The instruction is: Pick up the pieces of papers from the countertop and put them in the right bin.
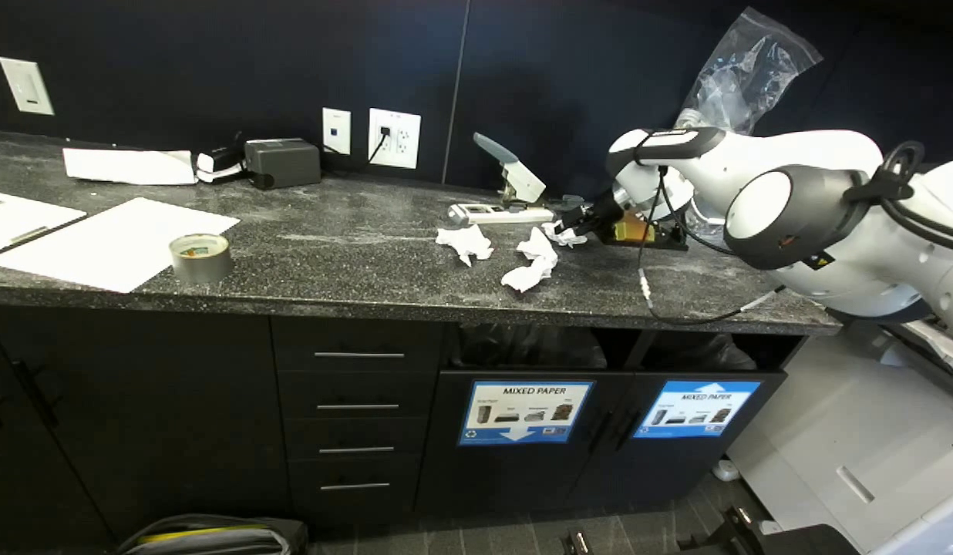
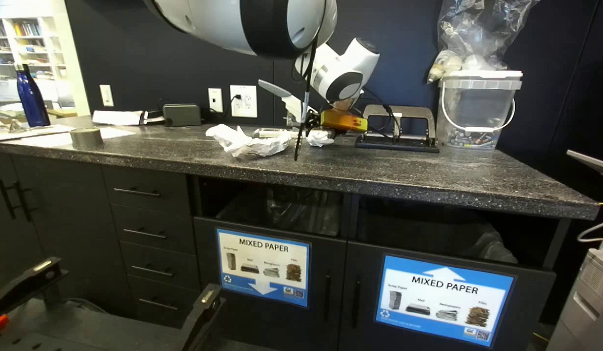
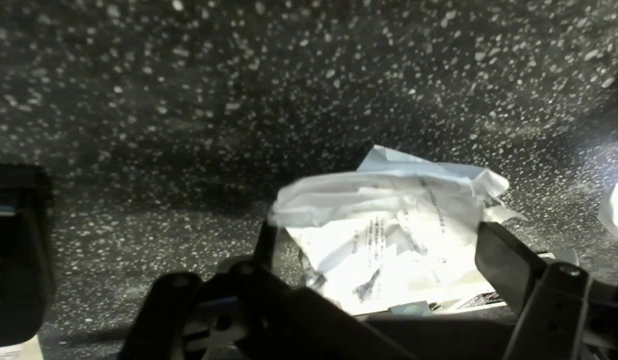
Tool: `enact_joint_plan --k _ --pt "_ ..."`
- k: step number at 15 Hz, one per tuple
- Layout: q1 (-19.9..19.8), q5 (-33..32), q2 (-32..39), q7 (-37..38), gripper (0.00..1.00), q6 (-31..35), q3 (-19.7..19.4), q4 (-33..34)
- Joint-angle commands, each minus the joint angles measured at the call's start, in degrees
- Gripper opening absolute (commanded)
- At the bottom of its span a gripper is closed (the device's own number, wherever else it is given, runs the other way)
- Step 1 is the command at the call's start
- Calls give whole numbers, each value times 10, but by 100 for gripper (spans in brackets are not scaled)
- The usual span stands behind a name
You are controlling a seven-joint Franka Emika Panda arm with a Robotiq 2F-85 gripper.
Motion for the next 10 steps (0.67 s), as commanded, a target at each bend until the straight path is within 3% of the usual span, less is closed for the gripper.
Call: enact_joint_plan --k 1,5,6,7,10 --pt "6 5 34 -1 100 2 11 53" --pt "8 1 45 -3 100 6 8 61" --pt "9 -1 46 -5 75 5 6 61" --pt "9 -2 46 -6 72 5 5 62" --pt "8 -4 48 -8 49 7 5 68"
